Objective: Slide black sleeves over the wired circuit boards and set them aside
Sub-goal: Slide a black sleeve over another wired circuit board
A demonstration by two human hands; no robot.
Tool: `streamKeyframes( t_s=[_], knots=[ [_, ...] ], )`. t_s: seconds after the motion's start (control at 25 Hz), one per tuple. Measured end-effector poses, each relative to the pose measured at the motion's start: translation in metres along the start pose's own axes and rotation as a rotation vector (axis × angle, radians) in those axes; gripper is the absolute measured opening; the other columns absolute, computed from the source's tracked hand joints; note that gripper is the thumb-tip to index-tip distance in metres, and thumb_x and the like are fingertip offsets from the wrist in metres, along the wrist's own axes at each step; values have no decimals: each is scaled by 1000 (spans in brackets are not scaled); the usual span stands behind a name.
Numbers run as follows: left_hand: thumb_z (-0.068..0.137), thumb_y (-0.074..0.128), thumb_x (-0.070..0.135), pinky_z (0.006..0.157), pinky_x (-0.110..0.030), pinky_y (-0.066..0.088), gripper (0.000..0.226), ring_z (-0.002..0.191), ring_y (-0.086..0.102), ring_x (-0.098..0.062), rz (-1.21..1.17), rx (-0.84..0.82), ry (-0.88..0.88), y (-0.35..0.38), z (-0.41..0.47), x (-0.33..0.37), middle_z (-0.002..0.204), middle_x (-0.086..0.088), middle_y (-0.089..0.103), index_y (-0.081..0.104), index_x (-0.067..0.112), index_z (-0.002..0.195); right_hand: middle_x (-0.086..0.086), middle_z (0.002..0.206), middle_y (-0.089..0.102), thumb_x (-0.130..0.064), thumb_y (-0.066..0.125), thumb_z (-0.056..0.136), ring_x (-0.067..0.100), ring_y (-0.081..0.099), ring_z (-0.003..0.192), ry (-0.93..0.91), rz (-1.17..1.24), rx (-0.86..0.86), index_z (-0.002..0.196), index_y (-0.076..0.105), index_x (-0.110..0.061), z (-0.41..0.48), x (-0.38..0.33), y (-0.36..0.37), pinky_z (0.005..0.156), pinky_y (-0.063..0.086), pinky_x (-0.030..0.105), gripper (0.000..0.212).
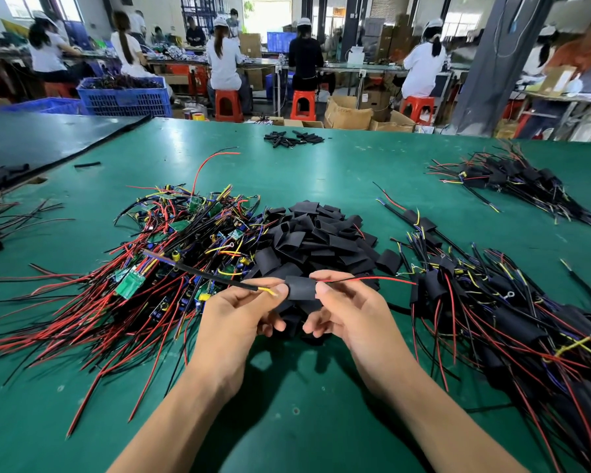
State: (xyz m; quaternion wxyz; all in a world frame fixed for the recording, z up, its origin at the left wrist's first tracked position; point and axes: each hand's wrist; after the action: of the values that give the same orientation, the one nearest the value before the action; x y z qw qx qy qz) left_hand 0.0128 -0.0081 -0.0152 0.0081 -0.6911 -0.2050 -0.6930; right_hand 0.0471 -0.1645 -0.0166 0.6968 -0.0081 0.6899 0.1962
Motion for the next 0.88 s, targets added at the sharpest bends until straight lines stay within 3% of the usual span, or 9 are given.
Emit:
streamKeyframes(
  t_s=[0.08,0.16,0.24,0.32,0.4,0.48,0.6,0.72,0.88],
  knots=[
    [82,73,8,48,-21,41,7,49,55,-16,-2,-5,8,0,0,1,72,-13,67,75,6,88,8,76,70,-22,71,88,21,61,52,36,35,-18,99,67,-14,1,-1,-1,53,48,26,14],
    [77,75,8,48,-21,42,12,50,55,-17,-18,-29,-2,1,-1,2,71,-14,67,75,7,89,10,81,73,-29,73,80,19,57,49,61,-28,-38,88,71,-21,0,-3,-1,50,45,26,11],
    [74,75,8,48,-21,43,19,50,55,-17,-26,-56,-21,1,-2,2,69,-13,67,73,6,93,11,79,72,-28,73,79,17,54,46,87,-43,-72,76,74,-27,-1,-4,0,48,43,25,3],
    [77,74,4,49,-22,42,19,51,55,-17,-29,-72,-36,0,-1,2,68,-13,66,72,5,96,12,74,70,-22,75,78,17,52,44,136,19,-94,67,72,-30,-1,-6,-1,45,42,24,14],
    [74,77,10,50,-22,43,26,51,55,-18,-41,-91,-34,-1,-1,3,70,-13,66,72,5,99,12,73,69,-15,80,77,16,51,42,181,117,-107,66,72,-26,-2,-8,-2,44,41,23,18],
    [66,80,22,50,-21,43,39,51,56,-18,-55,-115,-28,0,-1,5,79,-16,68,72,7,101,11,73,70,-19,78,74,15,51,42,209,240,-84,70,71,-17,-3,-12,2,44,43,22,8],
    [64,81,26,50,-21,44,35,52,57,-18,-64,-121,-35,-1,-1,6,93,-17,73,75,14,96,6,74,73,-24,69,81,9,51,42,143,438,181,75,70,-13,2,-18,-2,45,46,18,13],
    [75,75,20,50,-20,45,17,51,55,-17,-50,-88,-52,-4,1,5,88,-12,73,75,15,91,2,77,73,-32,58,98,9,44,40,45,507,544,89,60,-14,7,-26,-20,43,41,16,20],
    [87,70,12,48,-21,42,3,48,52,-16,-17,-27,-76,-7,4,4,82,-9,71,73,13,87,3,82,74,-42,46,102,12,40,38,52,590,726,84,52,-19,6,-29,-34,47,34,21,30]
  ],
)
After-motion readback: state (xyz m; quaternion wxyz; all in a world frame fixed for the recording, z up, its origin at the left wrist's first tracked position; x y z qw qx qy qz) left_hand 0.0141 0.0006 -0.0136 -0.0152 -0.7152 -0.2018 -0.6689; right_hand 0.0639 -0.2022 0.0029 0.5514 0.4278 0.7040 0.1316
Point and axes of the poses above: each hand's wrist, its own z-axis towards the middle knuckle, its own y-axis out of the palm, x = y × z
